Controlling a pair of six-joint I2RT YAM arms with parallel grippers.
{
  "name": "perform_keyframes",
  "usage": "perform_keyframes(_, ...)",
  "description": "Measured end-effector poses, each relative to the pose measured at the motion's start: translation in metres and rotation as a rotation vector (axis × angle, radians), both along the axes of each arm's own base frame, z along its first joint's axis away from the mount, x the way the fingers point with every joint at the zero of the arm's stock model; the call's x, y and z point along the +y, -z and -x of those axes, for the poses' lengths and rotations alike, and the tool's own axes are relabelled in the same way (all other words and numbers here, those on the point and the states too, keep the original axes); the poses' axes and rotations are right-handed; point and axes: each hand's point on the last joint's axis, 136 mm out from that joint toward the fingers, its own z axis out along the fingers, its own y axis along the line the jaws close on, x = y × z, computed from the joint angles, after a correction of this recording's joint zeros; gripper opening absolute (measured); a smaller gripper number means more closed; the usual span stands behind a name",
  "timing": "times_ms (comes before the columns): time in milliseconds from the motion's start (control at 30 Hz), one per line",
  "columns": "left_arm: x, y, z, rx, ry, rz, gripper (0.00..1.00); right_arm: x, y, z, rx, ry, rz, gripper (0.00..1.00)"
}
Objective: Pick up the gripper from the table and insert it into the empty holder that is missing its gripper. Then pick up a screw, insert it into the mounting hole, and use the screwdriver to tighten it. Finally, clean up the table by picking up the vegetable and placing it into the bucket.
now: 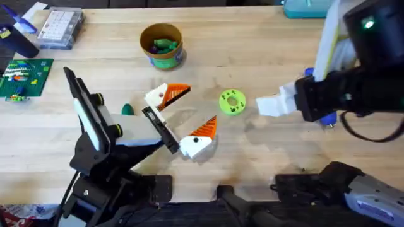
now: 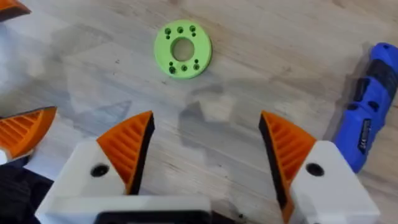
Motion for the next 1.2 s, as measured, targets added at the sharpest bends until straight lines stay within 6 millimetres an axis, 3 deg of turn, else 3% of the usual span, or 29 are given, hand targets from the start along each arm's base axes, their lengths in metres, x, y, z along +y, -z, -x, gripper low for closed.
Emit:
perform_keyframes(367, 0.0, 0.0, 0.0, 0.0, 0.0, 0.0, 0.99, 0.018, 0.046, -0.006, 0.041, 0.014, -0.075, 0.994)
perform_keyframes(600, 0.0, 0.0, 0.0, 0.0, 0.0, 0.0, 0.99, 0.031, 0.084, -0.012, 0.168, 0.003, -0.022, 0.995)
perform_keyframes(867, 0.0, 0.0, 0.0, 0.0, 0.0, 0.0, 0.99, 0.062, 0.12, -0.017, 0.243, -0.08, 0.008, 0.981)
perform_keyframes(1100, 0.0, 0.0, 0.0, 0.0, 0.0, 0.0, 0.99, 0.078, 0.128, -0.023, 0.229, -0.122, -0.003, 0.805)
perform_keyframes(1200, 0.0, 0.0, 0.0, 0.0, 0.0, 0.0, 0.99, 0.08, 0.129, -0.024, 0.227, -0.126, -0.006, 0.676)
